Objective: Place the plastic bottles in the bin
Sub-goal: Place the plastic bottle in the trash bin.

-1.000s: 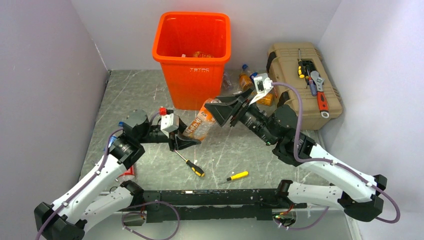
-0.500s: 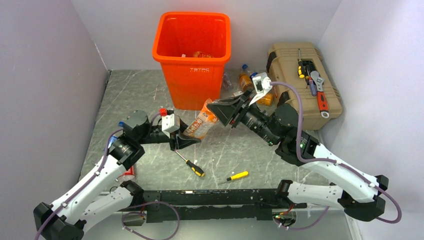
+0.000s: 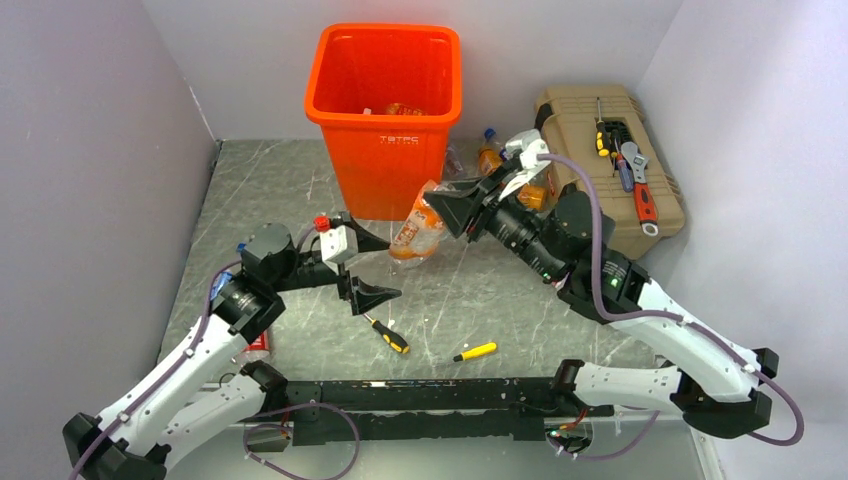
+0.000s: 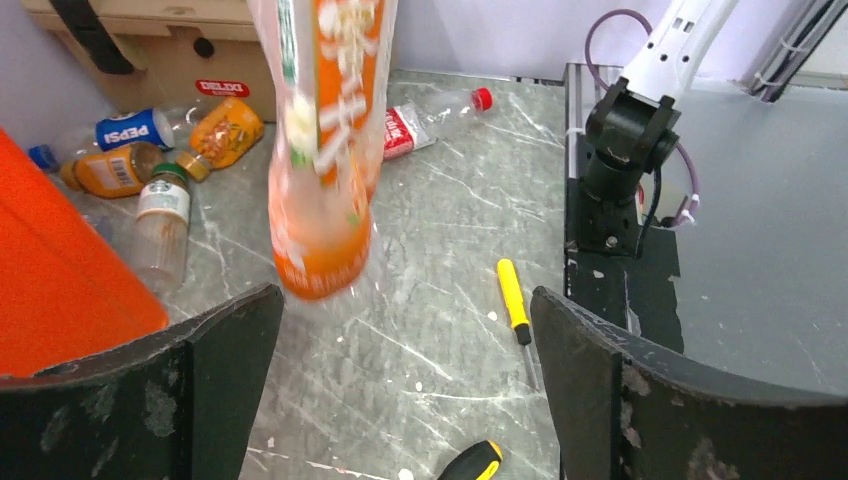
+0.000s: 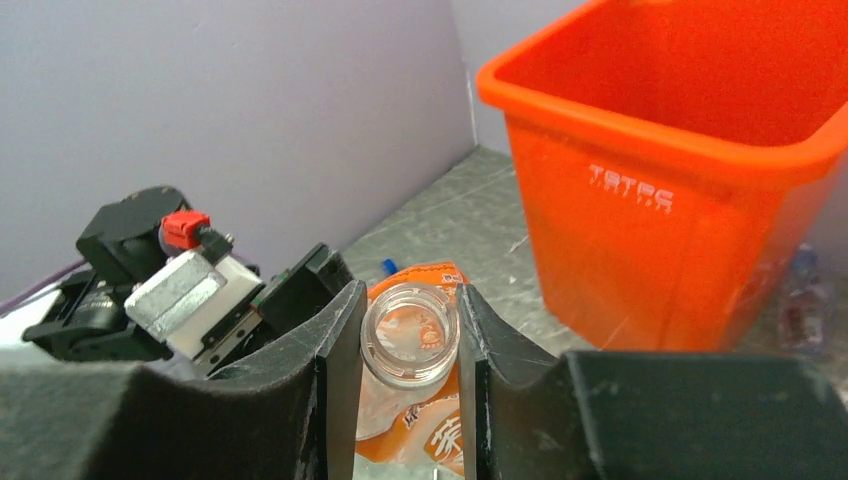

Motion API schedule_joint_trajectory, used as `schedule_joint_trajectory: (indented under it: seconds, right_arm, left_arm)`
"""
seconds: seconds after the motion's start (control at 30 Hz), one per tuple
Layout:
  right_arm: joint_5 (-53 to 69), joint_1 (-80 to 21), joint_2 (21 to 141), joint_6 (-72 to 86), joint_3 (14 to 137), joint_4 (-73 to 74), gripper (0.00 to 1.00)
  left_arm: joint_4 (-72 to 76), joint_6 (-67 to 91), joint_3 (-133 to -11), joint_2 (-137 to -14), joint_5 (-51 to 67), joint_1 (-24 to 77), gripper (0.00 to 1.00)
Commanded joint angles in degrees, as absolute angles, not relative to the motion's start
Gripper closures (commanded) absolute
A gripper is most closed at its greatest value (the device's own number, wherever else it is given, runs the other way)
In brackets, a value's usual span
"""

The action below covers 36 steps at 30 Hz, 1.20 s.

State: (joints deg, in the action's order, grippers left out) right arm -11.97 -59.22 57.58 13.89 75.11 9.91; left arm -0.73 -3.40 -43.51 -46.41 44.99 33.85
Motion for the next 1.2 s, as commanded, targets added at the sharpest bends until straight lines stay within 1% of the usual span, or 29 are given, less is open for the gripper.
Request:
schedule_joint_trajectory:
  seconds: [0.0,0.2,0.33,0.37,0.47,0.67,0.83,0.9,1.0,1.17]
  right_arm:
    - [-14.9,-58.8,57.3,9.8,82.6,8.9,1.0]
    - [-15.1,-58.5,59.2,7.9,91.9,5.4,1.0]
    - [-20.2,-58.3,64.3,3.4,98.3,-1.3,1.0]
    - [-21.8,-58.2,65.5,1.4,99.2,-5.0,1.0]
    - [-23.3,-56.4,71.0,-2.7,103.5,-10.2,1.0]
    - [-19.0,-45.1,85.4,4.8,116.2,-10.1,1.0]
    - [-16.7,-38.3,100.1,9.8,131.0,-0.7,1.0]
    - [-17.1,-37.4,103.6,9.7,132.1,1.1,1.0]
    - [-17.7,-36.3,105.8,9.8,129.0,0.8,1.0]
    - [-17.2,-35.1,110.1,11.7,129.1,4.3,1.0]
  left_arm:
    - [-0.9,-2.5,-45.5,-43.5,41.6,33.9,0.01]
    - [-0.8,-2.7,-45.0,-41.3,34.5,33.9,0.0]
    - [-0.7,-2.7,-44.6,-40.6,27.4,33.8,0.01]
    - [-0.7,-2.8,-44.5,-40.5,25.4,33.8,0.01]
    - [-1.6,-2.0,-44.8,-40.3,19.4,33.8,0.0]
    - [-3.5,-2.0,-45.0,-39.3,5.1,33.6,0.01]
    - [-2.8,-1.9,-43.7,-35.8,-4.0,33.5,0.01]
    - [-2.2,-2.1,-43.0,-33.9,-7.2,33.5,0.0]
    - [-0.7,-2.0,-41.8,-31.1,-12.9,33.5,0.0]
    - [-0.4,-1.8,-41.0,-29.3,-17.3,33.3,0.01]
